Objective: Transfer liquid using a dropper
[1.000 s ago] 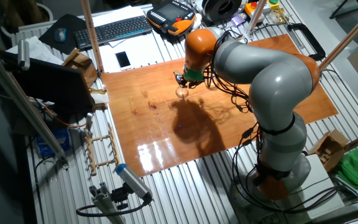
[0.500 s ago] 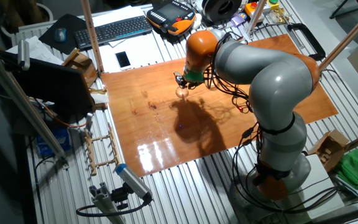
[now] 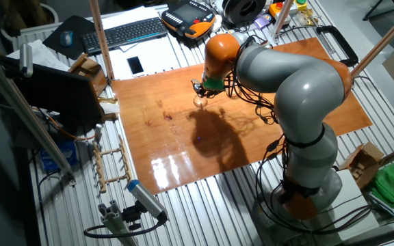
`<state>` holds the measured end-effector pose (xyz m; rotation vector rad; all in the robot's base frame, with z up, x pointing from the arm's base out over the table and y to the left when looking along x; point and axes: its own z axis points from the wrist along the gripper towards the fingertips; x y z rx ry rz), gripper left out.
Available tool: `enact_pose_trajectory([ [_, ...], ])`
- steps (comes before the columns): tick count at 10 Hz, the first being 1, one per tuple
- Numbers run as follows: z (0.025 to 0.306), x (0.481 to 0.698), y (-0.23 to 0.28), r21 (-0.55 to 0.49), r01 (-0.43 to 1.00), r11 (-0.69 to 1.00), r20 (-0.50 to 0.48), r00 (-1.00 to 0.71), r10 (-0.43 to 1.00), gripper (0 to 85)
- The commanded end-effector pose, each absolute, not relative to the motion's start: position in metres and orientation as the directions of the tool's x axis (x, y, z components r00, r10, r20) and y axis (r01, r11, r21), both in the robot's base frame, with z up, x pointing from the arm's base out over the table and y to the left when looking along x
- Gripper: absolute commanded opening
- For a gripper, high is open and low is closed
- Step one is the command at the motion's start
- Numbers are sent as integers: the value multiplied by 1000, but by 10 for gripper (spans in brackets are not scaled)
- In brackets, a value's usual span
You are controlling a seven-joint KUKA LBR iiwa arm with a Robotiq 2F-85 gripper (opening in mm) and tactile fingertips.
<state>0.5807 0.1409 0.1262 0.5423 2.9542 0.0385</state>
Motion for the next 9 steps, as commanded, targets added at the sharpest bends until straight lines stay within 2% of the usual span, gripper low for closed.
enact_pose_trajectory([
  [1, 126, 581, 141, 50, 351, 935, -132, -926, 355, 247],
  [9, 126, 581, 141, 53, 347, 936, -136, -926, 351, 217],
])
